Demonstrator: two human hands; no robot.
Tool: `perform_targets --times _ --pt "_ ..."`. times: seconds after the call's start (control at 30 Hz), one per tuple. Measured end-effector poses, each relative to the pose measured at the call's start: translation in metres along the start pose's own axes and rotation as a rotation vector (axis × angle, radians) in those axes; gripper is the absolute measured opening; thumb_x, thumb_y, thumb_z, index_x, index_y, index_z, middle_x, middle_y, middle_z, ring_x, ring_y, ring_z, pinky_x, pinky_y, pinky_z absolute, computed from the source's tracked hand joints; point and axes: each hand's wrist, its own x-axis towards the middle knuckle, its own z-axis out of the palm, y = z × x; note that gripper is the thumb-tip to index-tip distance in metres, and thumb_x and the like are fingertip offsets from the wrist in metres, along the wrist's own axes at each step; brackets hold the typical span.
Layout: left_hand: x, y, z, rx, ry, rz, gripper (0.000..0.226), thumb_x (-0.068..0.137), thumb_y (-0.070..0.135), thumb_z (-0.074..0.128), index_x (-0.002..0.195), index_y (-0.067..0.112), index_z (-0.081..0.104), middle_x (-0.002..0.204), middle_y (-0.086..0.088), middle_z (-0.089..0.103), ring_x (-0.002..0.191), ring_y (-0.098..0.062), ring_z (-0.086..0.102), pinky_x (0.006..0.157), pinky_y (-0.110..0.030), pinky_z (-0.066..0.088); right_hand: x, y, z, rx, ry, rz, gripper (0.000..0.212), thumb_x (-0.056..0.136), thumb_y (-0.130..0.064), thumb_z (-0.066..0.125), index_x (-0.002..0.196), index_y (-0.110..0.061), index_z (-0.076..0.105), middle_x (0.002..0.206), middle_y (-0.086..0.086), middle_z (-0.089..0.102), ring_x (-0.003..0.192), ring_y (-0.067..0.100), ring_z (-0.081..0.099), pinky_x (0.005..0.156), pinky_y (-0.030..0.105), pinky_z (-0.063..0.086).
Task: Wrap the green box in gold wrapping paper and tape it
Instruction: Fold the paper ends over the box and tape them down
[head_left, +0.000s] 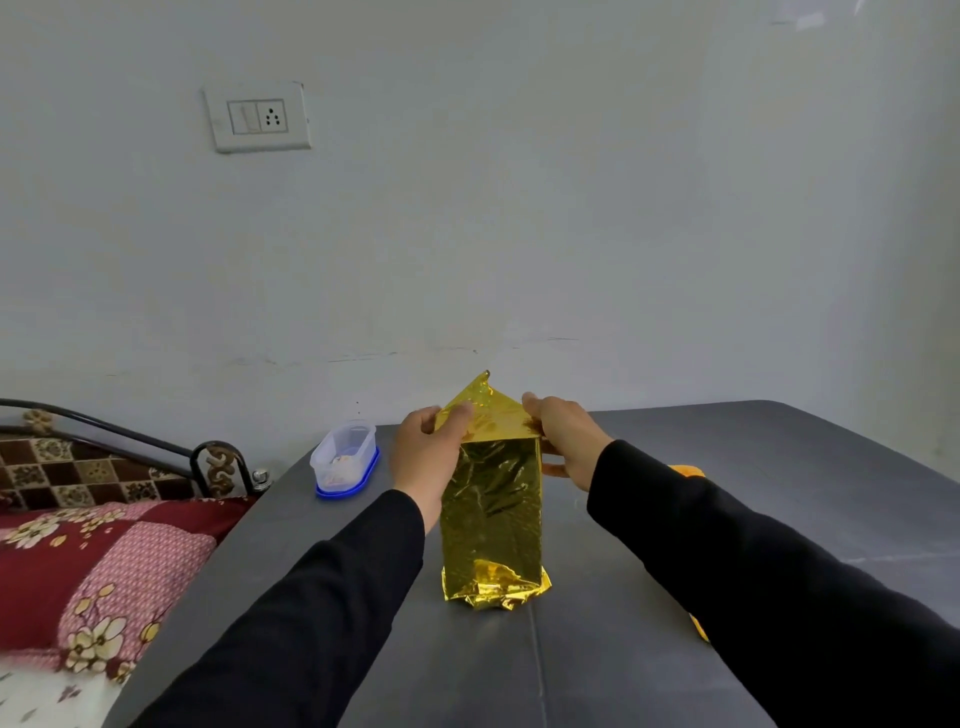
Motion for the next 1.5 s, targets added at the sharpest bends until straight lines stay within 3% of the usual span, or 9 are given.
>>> perform_targets --times 0.17,0.3,0.43,0.53,0.63,0.8,1.23,1.43,1.5 --pt "-0.048 0.002 0.014 0.199 0.403 0.589 0.038 0.096 0.036 0.062 0.13 0.022 0.052 0.131 0.005 0.051 0.119 -0.013 0.045 0.095 -0.037 0.043 -0.025 0.029 -0.036 0.085 0.109 -0.183 0.027 0.1 -0.037 0.06 0.12 -0.018 0.065 0.115 0.003 0.068 0.108 0.02 0.067 0.087 0.036 0.056" --pt "-0.102 -0.025 0.057 0.243 0.144 0.903 0.055 0.087 0.036 0.068 0.133 0.015 0.048 0.132 0.002 0.047 0.123 -0.018 0.046 0.103 -0.037 0.039 -0.061 0.056 -0.077 0.053 0.263 -0.352 0.012 0.092 -0.029 0.068 0.09 -0.023 0.078 0.094 -0.009 0.078 0.078 0.008 0.075 0.074 0.026 0.056" --pt "-0.132 -0.068 0.103 0.422 -0.346 0.742 0.076 0.086 0.059 0.067 0.147 0.027 0.035 0.15 0.011 0.034 0.141 -0.011 0.032 0.115 -0.042 0.033 -0.088 0.092 -0.117 -0.19 0.511 -0.425 0.017 0.088 -0.043 0.071 0.078 -0.03 0.077 0.071 -0.015 0.072 0.072 0.002 0.069 0.065 0.019 0.05" --pt "-0.132 -0.09 0.132 0.56 -0.595 0.556 0.095 0.082 0.075 0.062 0.157 0.034 0.022 0.165 0.021 0.013 0.151 -0.002 0.011 0.121 -0.041 0.017 -0.095 0.117 -0.149 -0.469 0.682 -0.368 0.021 0.086 -0.053 0.066 0.092 -0.033 0.073 0.093 -0.021 0.068 0.089 0.008 0.065 0.076 0.031 0.052" --pt "-0.124 -0.1 0.151 0.616 -0.688 0.519 0.101 0.082 0.078 0.059 0.161 0.037 0.012 0.168 0.022 0.005 0.153 -0.001 0.009 0.119 -0.044 0.017 -0.087 0.132 -0.172 -0.6 0.527 -0.102 0.033 0.087 -0.059 0.064 0.098 -0.028 0.07 0.111 -0.008 0.058 0.103 0.018 0.06 0.083 0.035 0.051" --pt "-0.12 -0.111 0.157 0.651 -0.742 0.505 0.094 0.088 0.079 0.046 0.16 0.043 -0.002 0.169 0.021 0.001 0.155 -0.008 0.014 0.123 -0.048 0.019 -0.077 0.13 -0.182 0.009 0.217 0.288 0.052 0.083 -0.048 0.08 0.122 -0.016 0.066 0.131 0.002 0.059 0.115 0.031 0.06 0.083 0.053 0.062" --pt "-0.122 -0.113 0.16 0.735 -0.72 0.557 0.086 0.091 0.079 0.037 0.158 0.048 -0.006 0.166 0.029 -0.009 0.153 -0.011 0.024 0.121 -0.05 0.024 -0.075 0.113 -0.188 0.219 0.14 0.315 0.045 0.084 -0.015 0.084 0.12 0.0 0.061 0.147 0.015 0.048 0.138 0.052 0.041 0.095 0.077 0.045" --pt "-0.121 -0.114 0.162 0.743 -0.698 0.57 0.085 0.091 0.08 0.036 0.157 0.049 -0.006 0.167 0.027 -0.004 0.152 -0.011 0.027 0.12 -0.049 0.027 -0.089 0.143 -0.179 0.304 0.206 0.178 0.036 0.081 -0.017 0.086 0.11 -0.002 0.072 0.13 0.006 0.063 0.117 0.028 0.06 0.069 0.048 0.062" --pt "-0.121 -0.115 0.162 0.726 -0.702 0.569 0.083 0.091 0.078 0.038 0.156 0.05 -0.006 0.167 0.027 -0.002 0.151 -0.011 0.029 0.121 -0.048 0.026 -0.092 0.151 -0.177 0.296 0.225 0.13 0.036 0.084 -0.02 0.085 0.112 -0.004 0.071 0.131 0.001 0.064 0.113 0.023 0.061 0.081 0.049 0.062"
